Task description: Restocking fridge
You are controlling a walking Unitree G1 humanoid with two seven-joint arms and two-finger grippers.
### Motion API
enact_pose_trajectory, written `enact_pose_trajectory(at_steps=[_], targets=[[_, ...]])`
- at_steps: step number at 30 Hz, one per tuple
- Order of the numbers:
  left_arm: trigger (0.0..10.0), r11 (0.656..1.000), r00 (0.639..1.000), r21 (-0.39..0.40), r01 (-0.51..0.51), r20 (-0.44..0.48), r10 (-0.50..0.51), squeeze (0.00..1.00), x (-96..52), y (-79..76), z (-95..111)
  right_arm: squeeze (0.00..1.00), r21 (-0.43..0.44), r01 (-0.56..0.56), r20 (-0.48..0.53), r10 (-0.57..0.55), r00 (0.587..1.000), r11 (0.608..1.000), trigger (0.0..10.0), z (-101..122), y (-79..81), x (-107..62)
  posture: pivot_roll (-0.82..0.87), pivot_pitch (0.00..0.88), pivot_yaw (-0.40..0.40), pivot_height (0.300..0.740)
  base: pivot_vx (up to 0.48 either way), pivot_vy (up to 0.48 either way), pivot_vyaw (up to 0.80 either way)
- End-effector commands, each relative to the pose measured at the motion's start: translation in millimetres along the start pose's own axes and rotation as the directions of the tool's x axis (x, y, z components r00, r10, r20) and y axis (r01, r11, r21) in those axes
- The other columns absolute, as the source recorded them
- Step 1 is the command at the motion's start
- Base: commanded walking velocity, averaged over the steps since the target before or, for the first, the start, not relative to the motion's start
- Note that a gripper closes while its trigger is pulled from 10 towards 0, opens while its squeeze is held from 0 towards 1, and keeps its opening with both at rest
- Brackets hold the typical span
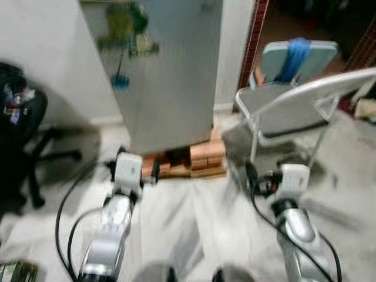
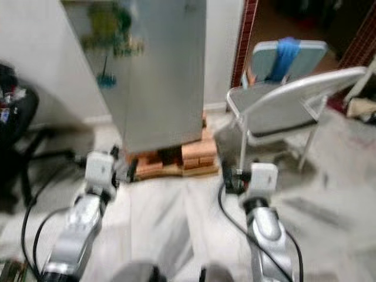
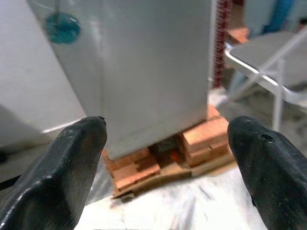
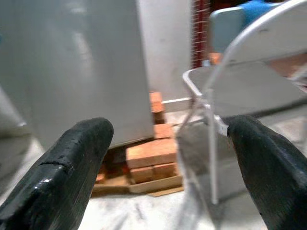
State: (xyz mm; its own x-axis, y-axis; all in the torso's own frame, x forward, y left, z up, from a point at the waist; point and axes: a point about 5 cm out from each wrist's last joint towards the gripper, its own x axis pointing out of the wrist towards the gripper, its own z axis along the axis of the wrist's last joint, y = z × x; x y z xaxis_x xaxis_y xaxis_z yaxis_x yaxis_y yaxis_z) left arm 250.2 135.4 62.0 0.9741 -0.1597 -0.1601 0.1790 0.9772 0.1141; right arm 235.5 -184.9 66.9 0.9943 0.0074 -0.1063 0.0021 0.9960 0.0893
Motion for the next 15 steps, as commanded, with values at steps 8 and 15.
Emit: enact_pose_trajectory(at_steps=[8, 15], targets=[[10.0, 1.0, 0.998, -0.008, 0.022, 0.057, -0.021, 0.0, -1.8, 2.5, 7.5, 0.0, 0.008, -0.024, 0.006, 0.024, 1.0, 1.0, 10.0, -1.1, 5.9, 2.6, 0.0, 0.046, 0.02, 0.74, 0.0, 0.48, -0.55], [10.0, 1.0, 0.998, -0.025, -0.019, 0.064, 0.02, 0.0, 3.3, 14.4, 10.5, 0.0, -0.013, -0.047, 0.026, 0.047, 0.999, 0.999, 10.0, 2.6, 10.5, 4.5, 0.0, 0.045, 0.03, 0.74, 0.0, 0.48, 0.0]])
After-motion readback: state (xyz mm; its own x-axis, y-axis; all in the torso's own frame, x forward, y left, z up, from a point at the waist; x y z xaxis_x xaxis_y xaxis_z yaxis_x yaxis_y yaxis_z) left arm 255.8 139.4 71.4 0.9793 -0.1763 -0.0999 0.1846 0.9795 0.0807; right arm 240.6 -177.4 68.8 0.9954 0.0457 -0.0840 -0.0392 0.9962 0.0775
